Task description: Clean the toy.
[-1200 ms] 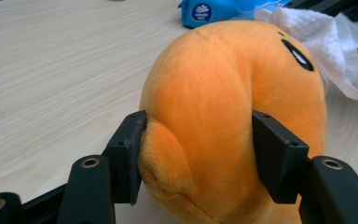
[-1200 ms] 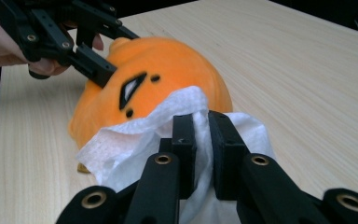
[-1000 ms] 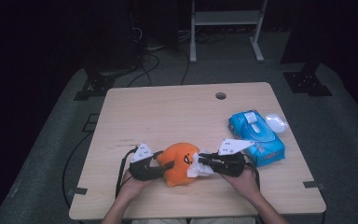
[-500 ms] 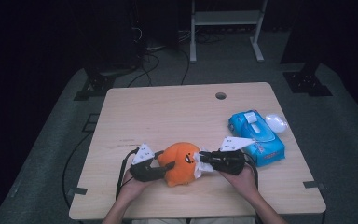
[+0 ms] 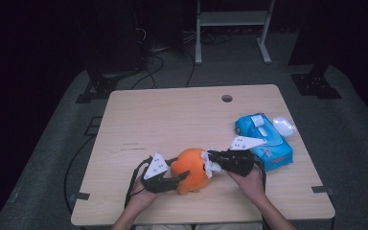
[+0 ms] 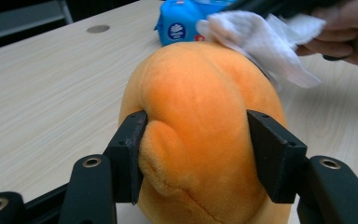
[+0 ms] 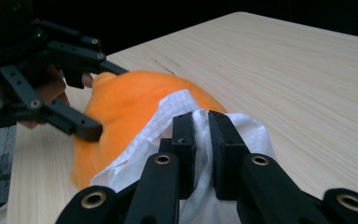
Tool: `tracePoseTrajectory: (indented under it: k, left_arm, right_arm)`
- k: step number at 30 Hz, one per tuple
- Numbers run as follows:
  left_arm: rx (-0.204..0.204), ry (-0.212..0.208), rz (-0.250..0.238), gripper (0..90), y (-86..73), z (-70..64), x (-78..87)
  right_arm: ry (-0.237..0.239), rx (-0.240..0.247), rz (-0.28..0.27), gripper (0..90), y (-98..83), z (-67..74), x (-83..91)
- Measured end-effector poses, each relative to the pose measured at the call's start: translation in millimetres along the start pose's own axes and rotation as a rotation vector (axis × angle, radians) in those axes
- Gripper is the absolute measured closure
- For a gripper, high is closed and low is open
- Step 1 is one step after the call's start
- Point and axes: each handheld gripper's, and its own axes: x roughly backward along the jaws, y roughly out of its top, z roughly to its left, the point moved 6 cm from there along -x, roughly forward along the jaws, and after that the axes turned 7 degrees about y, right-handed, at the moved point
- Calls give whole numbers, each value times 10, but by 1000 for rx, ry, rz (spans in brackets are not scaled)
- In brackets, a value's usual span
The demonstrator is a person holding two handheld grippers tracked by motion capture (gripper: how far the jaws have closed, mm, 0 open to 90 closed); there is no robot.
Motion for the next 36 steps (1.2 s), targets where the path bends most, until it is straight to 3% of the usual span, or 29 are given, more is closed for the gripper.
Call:
tracePoseTrajectory:
  k: [4, 6, 10, 12, 17, 21, 23, 26, 27, 30, 34, 36]
  left_arm:
    - [-20, -11, -6, 423, 10, -30, 6]
    - [-9, -14, -8, 397, 21, -18, 7]
    - [127, -19, 34, 187, 1, 101, -12]
    - [175, -38, 49, 165, -37, 123, -38]
    - [101, -14, 20, 380, 14, 64, -41]
    - [-2, 14, -13, 438, 83, -33, -42]
    - [-11, 15, -14, 453, 91, -38, -36]
    - [33, 22, 5, 456, 55, 21, -40]
    - [61, 22, 9, 457, 38, 53, -40]
    - [160, 21, 17, 459, -21, 165, -42]
    - [261, 21, 28, 460, -99, 304, -35]
    - [278, 17, 35, 456, -120, 342, -28]
  right_arm:
    - [-1, -33, -2, 806, -30, -60, 6]
    - [0, -48, -1, 806, -58, -93, 14]
    - [-1, -30, 12, 807, -63, -26, 1]
    - [9, -18, 12, 807, -47, 27, -14]
    - [28, 13, 14, 807, 34, 152, -61]
    - [49, 51, 0, 807, 106, 290, -107]
    - [40, 58, -7, 807, 117, 282, -94]
    - [7, 34, -7, 808, 71, 137, -30]
    - [-19, 33, 5, 808, 34, 71, -8]
    - [-30, -11, 15, 808, -55, -39, 41]
    - [5, 35, 23, 807, -21, 117, -36]
    - [28, 86, 43, 807, -19, 255, -123]
